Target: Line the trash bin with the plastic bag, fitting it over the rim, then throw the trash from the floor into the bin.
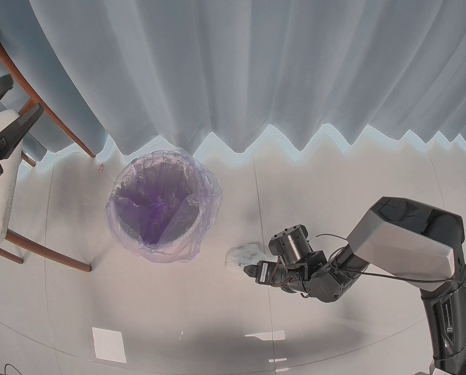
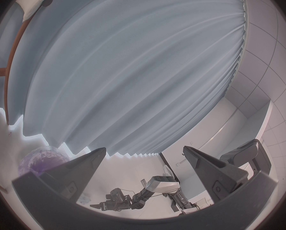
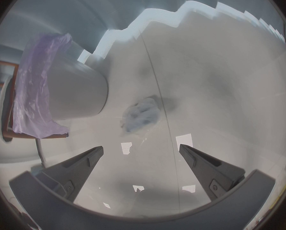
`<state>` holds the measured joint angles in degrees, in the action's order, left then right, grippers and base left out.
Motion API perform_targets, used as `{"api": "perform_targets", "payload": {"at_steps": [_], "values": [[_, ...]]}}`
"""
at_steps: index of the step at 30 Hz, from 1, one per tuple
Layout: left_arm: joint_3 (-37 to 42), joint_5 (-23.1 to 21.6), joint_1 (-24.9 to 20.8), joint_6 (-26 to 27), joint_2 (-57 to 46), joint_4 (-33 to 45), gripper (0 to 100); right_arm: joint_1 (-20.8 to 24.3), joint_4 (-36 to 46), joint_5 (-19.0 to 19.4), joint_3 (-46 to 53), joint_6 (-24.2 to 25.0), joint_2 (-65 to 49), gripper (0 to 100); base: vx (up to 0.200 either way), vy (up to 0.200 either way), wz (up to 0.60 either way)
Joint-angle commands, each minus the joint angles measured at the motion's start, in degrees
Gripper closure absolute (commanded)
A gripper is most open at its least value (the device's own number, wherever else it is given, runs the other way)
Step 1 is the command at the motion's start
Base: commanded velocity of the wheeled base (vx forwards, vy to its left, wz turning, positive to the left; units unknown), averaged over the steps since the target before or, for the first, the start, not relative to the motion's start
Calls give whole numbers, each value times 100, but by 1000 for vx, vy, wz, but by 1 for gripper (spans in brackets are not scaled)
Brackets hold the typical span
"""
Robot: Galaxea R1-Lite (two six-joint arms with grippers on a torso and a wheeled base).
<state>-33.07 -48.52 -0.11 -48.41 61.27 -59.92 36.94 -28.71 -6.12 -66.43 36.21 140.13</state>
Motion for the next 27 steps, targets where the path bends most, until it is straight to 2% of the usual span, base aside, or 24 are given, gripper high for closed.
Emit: {"api": "perform_targets", "payload": {"at_steps": [1,4,8,13,19,27], "values": [[3,0,2,-2,-1,-2,0,-90,14,-30,-547,-474,577,0,0,0,0],[-6,0,2,-2,-10,-2,0,-117,146,-109,-1021,-606,849,0,0,0,0],[-6,0,2,-2,-10,-11,0,-108,823,-109,-1601,-500,955,0,0,0,0],[-15,0,2,-2,-10,-11,0,-46,1403,-100,-2542,36,1254,0,0,0,0],[-6,0,2,-2,-10,-11,0,-20,2036,-82,-3386,414,1526,0,0,0,0],[-15,0,2,-2,-10,-29,0,24,2845,-82,-3588,686,1517,0,0,0,0]]}}
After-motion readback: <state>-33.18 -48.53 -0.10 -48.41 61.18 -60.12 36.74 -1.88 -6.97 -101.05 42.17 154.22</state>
